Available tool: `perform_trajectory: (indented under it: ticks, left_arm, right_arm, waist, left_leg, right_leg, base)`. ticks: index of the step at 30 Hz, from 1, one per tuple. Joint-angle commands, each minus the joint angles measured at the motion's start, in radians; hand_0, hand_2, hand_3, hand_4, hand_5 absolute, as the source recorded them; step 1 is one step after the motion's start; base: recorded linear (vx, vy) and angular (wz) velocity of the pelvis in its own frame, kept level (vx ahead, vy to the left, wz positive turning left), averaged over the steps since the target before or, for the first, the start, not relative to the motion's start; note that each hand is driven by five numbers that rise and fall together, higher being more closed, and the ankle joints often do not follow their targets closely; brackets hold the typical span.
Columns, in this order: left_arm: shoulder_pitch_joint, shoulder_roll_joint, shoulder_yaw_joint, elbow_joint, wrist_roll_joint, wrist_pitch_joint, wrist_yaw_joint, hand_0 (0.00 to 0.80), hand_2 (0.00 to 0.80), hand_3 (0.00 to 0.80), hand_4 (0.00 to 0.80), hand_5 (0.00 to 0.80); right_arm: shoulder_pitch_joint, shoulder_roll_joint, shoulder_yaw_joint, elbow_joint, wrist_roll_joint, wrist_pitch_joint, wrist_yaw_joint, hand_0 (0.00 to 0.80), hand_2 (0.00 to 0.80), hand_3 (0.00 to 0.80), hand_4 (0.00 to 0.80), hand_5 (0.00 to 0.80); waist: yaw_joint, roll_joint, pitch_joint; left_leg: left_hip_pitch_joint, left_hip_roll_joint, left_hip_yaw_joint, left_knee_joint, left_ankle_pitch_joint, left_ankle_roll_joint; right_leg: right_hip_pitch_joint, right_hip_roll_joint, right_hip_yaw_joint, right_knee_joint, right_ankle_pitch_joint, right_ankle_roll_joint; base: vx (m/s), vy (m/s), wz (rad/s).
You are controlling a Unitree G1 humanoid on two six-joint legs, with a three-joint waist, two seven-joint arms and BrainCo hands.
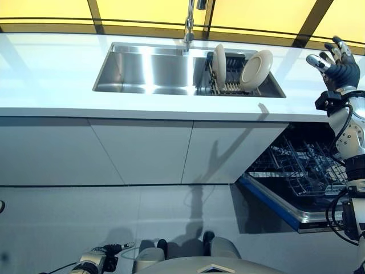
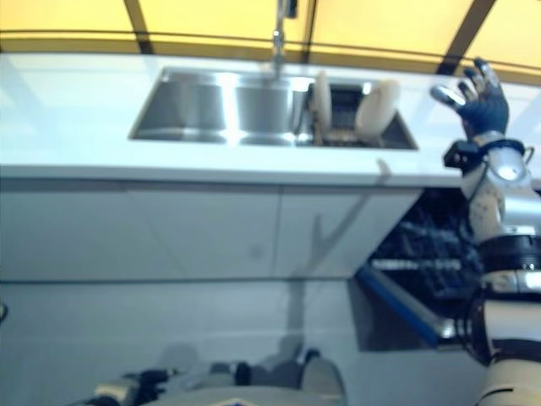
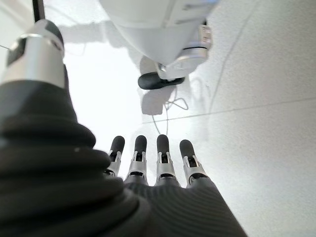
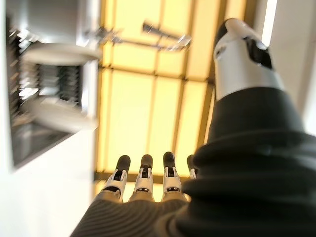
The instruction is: Take plates into dishwasher
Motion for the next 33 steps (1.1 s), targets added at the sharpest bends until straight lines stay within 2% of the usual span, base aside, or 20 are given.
perform_trajectory:
  ticks: [1, 4, 8, 10, 13, 19, 25, 28, 30, 31, 32, 33]
  left_arm:
    - [-0.010, 0.012, 0.016, 0.019, -0.105, 0.007, 0.047, 0.000, 0.000, 0.000, 0.000, 0.000]
    - [0.011, 0.000, 0.037, -0.007, -0.123, 0.020, 0.045, 0.000, 0.000, 0.000, 0.000, 0.000]
    - [0.015, -0.007, 0.028, -0.008, -0.107, 0.024, 0.051, 0.000, 0.000, 0.000, 0.000, 0.000]
    - [0.015, -0.006, 0.024, -0.020, -0.096, 0.022, 0.039, 0.000, 0.000, 0.000, 0.000, 0.000]
    - [0.010, -0.008, 0.013, -0.037, -0.102, 0.023, 0.044, 0.000, 0.000, 0.000, 0.000, 0.000]
    - [0.002, 0.008, 0.001, -0.052, -0.084, 0.034, 0.045, 0.000, 0.000, 0.000, 0.000, 0.000]
    - [-0.012, 0.020, -0.005, -0.054, -0.068, 0.051, 0.053, 0.000, 0.000, 0.000, 0.000, 0.000]
    - [-0.019, 0.022, -0.002, -0.055, -0.075, 0.047, 0.050, 0.000, 0.000, 0.000, 0.000, 0.000]
    - [-0.016, 0.020, 0.003, -0.057, -0.082, 0.042, 0.044, 0.000, 0.000, 0.000, 0.000, 0.000]
    - [-0.013, 0.013, 0.007, -0.060, -0.093, 0.040, 0.042, 0.000, 0.000, 0.000, 0.000, 0.000]
    - [-0.010, 0.007, 0.008, -0.059, -0.106, 0.030, 0.040, 0.000, 0.000, 0.000, 0.000, 0.000]
    - [-0.008, -0.002, 0.015, -0.066, -0.102, 0.029, 0.040, 0.000, 0.000, 0.000, 0.000, 0.000]
  right_arm:
    - [-0.159, -0.081, 0.022, 0.117, 0.005, 0.038, 0.018, 0.000, 0.000, 0.000, 0.000, 0.000]
    - [-0.160, -0.075, 0.047, 0.146, 0.013, 0.045, 0.011, 0.000, 0.000, 0.000, 0.000, 0.000]
    - [-0.158, -0.068, 0.070, 0.129, 0.009, 0.039, 0.017, 0.000, 0.000, 0.000, 0.000, 0.000]
    - [-0.156, -0.055, 0.078, 0.111, -0.006, 0.041, 0.022, 0.000, 0.000, 0.000, 0.000, 0.000]
    - [-0.146, -0.041, 0.081, 0.088, -0.013, 0.045, 0.016, 0.000, 0.000, 0.000, 0.000, 0.000]
    - [-0.104, -0.018, 0.071, 0.041, -0.027, 0.053, -0.002, 0.000, 0.000, 0.000, 0.000, 0.000]
    - [-0.091, 0.002, 0.073, 0.019, -0.062, 0.060, 0.014, 0.000, 0.000, 0.000, 0.000, 0.000]
    - [-0.121, 0.002, 0.111, 0.031, -0.088, 0.045, 0.047, 0.000, 0.000, 0.000, 0.000, 0.000]
    - [-0.134, 0.001, 0.132, 0.031, -0.088, 0.043, 0.053, 0.000, 0.000, 0.000, 0.000, 0.000]
    - [-0.140, 0.002, 0.149, 0.023, -0.091, 0.043, 0.052, 0.000, 0.000, 0.000, 0.000, 0.000]
    - [-0.140, 0.008, 0.166, 0.017, -0.097, 0.041, 0.052, 0.000, 0.000, 0.000, 0.000, 0.000]
    - [-0.139, 0.014, 0.174, 0.016, -0.102, 0.037, 0.049, 0.000, 0.000, 0.000, 0.000, 0.000]
  waist:
    - [0.010, -0.023, -0.013]
    - [0.023, -0.022, -0.030]
    - [0.030, -0.021, -0.038]
    - [0.030, -0.014, -0.035]
    - [0.031, -0.005, -0.027]
    - [0.019, 0.005, -0.007]
    - [0.009, 0.016, 0.005]
    - [0.005, 0.010, 0.001]
    - [0.006, 0.007, -0.002]
    - [0.015, 0.006, 0.004]
    - [0.021, -0.008, 0.008]
    - [0.036, -0.019, 0.019]
  left_leg:
    - [0.107, 0.005, 0.016, 0.111, -0.212, -0.032]
    - [0.122, 0.044, 0.041, 0.080, -0.186, -0.062]
    - [0.118, 0.052, 0.034, 0.042, -0.159, -0.075]
    - [0.119, 0.059, 0.046, 0.023, -0.144, -0.079]
    - [0.106, 0.061, 0.049, 0.002, -0.124, -0.081]
    - [0.099, 0.068, 0.058, 0.012, -0.124, -0.073]
    - [0.098, 0.090, 0.054, 0.062, -0.147, -0.080]
    - [0.108, 0.099, 0.045, 0.151, -0.192, -0.101]
    - [0.091, 0.121, 0.040, 0.263, -0.134, -0.122]
    - [0.040, 0.137, 0.026, 0.408, -0.055, -0.139]
    - [-0.040, 0.118, 0.007, 0.537, 0.001, -0.140]
    - [-0.117, 0.098, -0.003, 0.611, 0.025, -0.135]
  right_leg:
    - [0.058, 0.007, -0.026, -0.059, 0.189, -0.033]
    - [0.121, 0.017, -0.039, -0.095, 0.171, -0.039]
    - [0.154, 0.026, -0.039, -0.114, 0.156, -0.040]
    - [0.160, 0.026, -0.049, -0.119, 0.153, -0.039]
    - [0.163, 0.027, -0.050, -0.113, 0.143, -0.036]
    - [0.127, 0.010, -0.050, -0.038, 0.113, -0.031]
    - [0.121, 0.016, -0.052, 0.019, 0.065, -0.054]
    - [0.123, 0.018, -0.048, 0.035, 0.046, -0.080]
    - [0.143, 0.031, -0.049, 0.026, 0.033, -0.107]
    - [0.174, 0.048, -0.049, 0.017, 0.018, -0.137]
    - [0.190, 0.047, -0.036, 0.010, 0.013, -0.159]
    - [0.213, 0.046, -0.017, 0.005, 0.008, -0.171]
  base:
    - [0.065, -0.129, 0.07]
    - [0.075, -0.131, 0.02]
    - [0.068, -0.102, -0.09]
    - [0.032, -0.056, -0.13]
    - [0.012, -0.042, -0.08]
    - [0.027, -0.067, 0.01]
    - [0.051, -0.121, -0.05]
    - [0.094, -0.129, 0.02]
    - [0.065, -0.099, -0.01]
    - [0.101, -0.117, -0.02]
    - [0.181, -0.127, -0.10]
    - [0.196, -0.068, -0.39]
